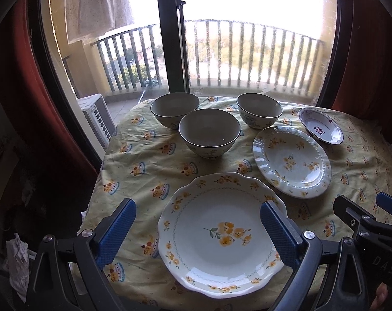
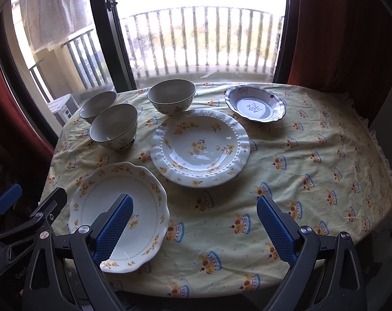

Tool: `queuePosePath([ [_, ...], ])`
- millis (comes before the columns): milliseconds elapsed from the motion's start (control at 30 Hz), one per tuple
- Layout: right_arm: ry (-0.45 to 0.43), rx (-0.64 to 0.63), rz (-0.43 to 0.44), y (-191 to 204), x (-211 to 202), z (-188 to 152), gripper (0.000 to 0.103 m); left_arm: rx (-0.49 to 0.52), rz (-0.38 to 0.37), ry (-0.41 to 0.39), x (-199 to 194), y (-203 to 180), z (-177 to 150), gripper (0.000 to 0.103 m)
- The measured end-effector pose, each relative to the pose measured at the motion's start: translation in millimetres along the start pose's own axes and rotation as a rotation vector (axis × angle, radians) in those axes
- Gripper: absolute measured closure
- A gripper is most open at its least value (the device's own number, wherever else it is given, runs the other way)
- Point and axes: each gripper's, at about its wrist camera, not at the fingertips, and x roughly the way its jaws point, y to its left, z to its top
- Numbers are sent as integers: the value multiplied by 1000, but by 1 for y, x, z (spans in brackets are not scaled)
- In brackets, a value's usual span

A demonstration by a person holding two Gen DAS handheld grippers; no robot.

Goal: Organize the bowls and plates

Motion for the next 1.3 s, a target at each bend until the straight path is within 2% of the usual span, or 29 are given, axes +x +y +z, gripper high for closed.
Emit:
queuePosePath([
  [367,113,13,-33,55,61,-3,12,34,-52,132,68,36,-1,16],
  [533,171,38,-69,66,91,-10,14,83,-55,197,101,43,-2,21],
  [767,283,66,-112,69,128,-27,18,106,-100,308,135,44,-17,25],
  [1100,357,85,-126,69,151,-43,28,131,-103,333,148,47,-19,28],
  [1300,342,88,-91,67,153,-43,34,137,-94,305,148,42,-20,32],
])
